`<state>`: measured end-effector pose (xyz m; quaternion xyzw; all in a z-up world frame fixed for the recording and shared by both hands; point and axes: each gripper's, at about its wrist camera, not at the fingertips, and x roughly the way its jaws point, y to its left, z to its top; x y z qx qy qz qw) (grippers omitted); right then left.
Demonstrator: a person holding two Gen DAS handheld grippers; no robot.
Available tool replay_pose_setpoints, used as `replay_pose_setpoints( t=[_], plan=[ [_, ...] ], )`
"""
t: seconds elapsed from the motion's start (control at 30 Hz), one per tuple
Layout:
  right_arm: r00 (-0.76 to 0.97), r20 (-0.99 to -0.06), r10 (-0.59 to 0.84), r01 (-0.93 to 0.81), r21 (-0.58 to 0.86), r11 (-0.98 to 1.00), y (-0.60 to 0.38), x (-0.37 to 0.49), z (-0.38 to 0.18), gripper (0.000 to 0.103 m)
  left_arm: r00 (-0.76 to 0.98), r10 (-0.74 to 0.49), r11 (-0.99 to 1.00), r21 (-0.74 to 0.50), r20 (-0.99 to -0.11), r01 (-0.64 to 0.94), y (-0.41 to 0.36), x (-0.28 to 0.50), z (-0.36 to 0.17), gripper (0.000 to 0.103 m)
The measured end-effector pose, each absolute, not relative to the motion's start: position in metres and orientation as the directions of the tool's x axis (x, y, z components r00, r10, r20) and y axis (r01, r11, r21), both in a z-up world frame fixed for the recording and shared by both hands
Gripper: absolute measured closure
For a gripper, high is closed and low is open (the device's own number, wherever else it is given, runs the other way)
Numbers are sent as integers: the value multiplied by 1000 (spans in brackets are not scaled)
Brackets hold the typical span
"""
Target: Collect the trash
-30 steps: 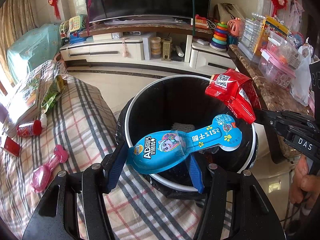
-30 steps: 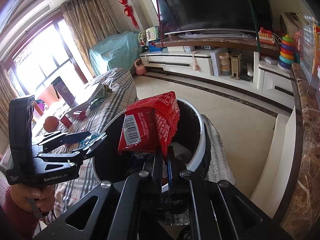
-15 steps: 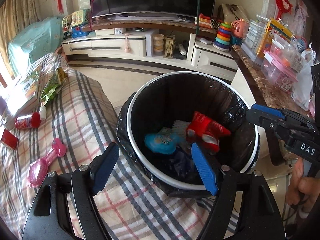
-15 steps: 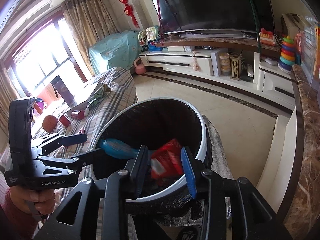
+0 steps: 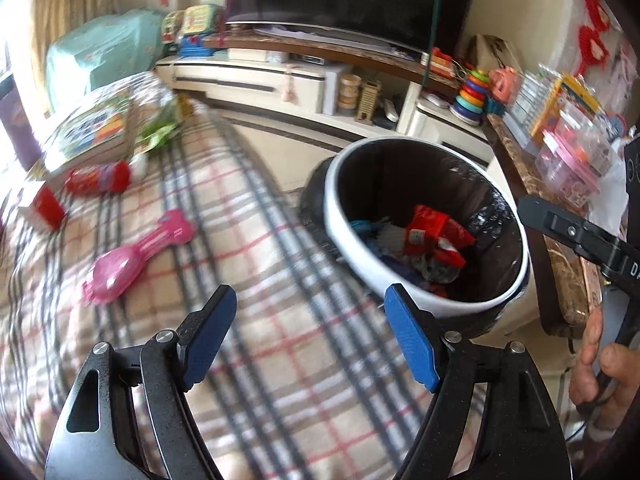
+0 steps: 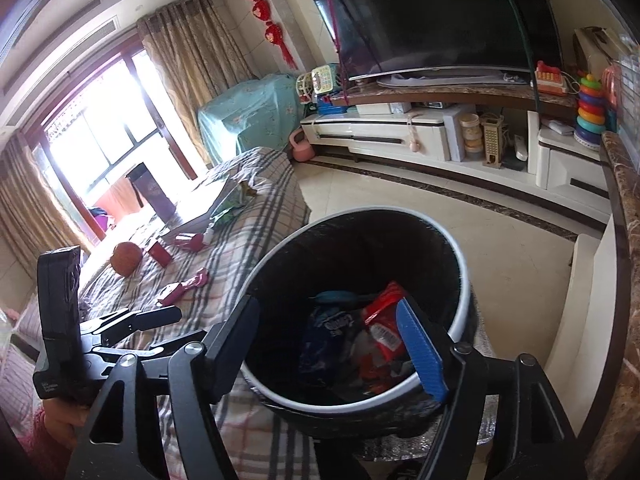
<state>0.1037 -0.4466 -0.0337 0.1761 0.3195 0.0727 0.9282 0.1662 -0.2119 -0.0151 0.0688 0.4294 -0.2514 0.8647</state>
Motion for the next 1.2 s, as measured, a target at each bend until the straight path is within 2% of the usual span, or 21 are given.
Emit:
replay_pose_setpoints(
  t=[0.4, 1.2],
  plan=[
    [749, -557, 361, -149, 388, 909, -386, 112, -30, 19, 557, -319, 932, -146, -767, 332, -133, 161, -21, 24],
    [636, -604, 481, -317, 363, 876, -285, 139, -43, 17, 595, -200, 980, -171, -778, 107, -23, 164, -35, 22]
  ],
)
